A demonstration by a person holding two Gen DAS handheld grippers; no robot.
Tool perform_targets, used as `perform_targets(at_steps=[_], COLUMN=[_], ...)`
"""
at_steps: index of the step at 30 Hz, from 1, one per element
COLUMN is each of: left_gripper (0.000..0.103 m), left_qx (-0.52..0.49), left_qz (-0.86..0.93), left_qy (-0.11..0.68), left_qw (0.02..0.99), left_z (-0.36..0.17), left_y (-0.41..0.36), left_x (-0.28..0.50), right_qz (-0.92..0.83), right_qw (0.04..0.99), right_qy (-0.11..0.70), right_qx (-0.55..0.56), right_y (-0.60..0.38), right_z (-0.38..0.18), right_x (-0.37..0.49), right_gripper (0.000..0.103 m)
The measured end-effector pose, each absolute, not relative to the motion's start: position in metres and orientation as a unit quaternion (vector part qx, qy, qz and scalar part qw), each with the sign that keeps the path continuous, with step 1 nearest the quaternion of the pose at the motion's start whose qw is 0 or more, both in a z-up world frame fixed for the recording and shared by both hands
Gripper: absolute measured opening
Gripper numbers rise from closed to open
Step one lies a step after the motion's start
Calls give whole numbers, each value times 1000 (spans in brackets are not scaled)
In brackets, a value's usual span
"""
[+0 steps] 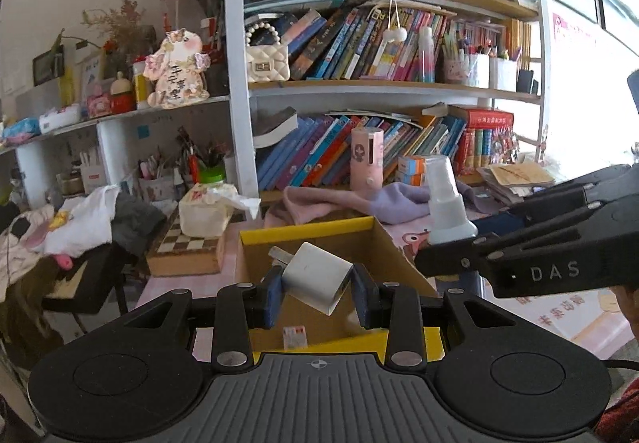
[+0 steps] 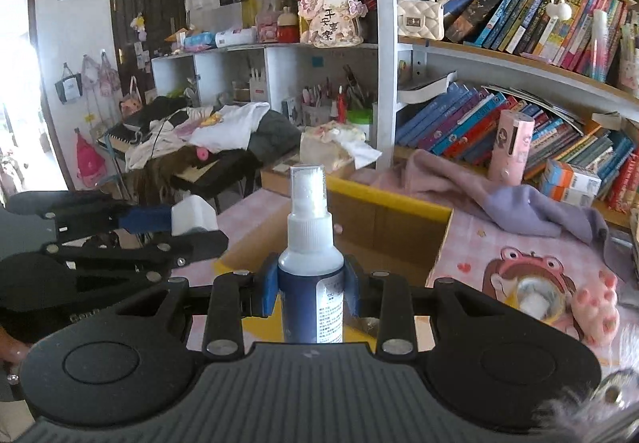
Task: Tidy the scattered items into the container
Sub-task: 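Lift the spray bottle and plug and carry them toward the yellow box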
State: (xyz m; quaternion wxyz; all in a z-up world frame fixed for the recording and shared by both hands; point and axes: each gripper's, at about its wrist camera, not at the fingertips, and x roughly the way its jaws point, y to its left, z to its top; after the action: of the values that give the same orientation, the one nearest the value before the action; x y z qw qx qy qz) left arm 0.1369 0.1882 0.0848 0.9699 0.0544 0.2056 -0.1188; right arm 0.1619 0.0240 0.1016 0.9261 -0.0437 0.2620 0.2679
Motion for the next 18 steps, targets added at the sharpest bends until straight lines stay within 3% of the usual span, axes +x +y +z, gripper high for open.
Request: perform_targets(at_steps=[18], left_gripper=[34], left_qx=[136], left_qz=[-123], left_qy=[311], left_qw=[933], left_z=[34], left_y=[168], left_x=[275], right_qz=[296], right_qw=[889], right_qy=[335], right_qx=[-96], right_y=[40], right_z=[50], right_x=[329], right_gripper=[31])
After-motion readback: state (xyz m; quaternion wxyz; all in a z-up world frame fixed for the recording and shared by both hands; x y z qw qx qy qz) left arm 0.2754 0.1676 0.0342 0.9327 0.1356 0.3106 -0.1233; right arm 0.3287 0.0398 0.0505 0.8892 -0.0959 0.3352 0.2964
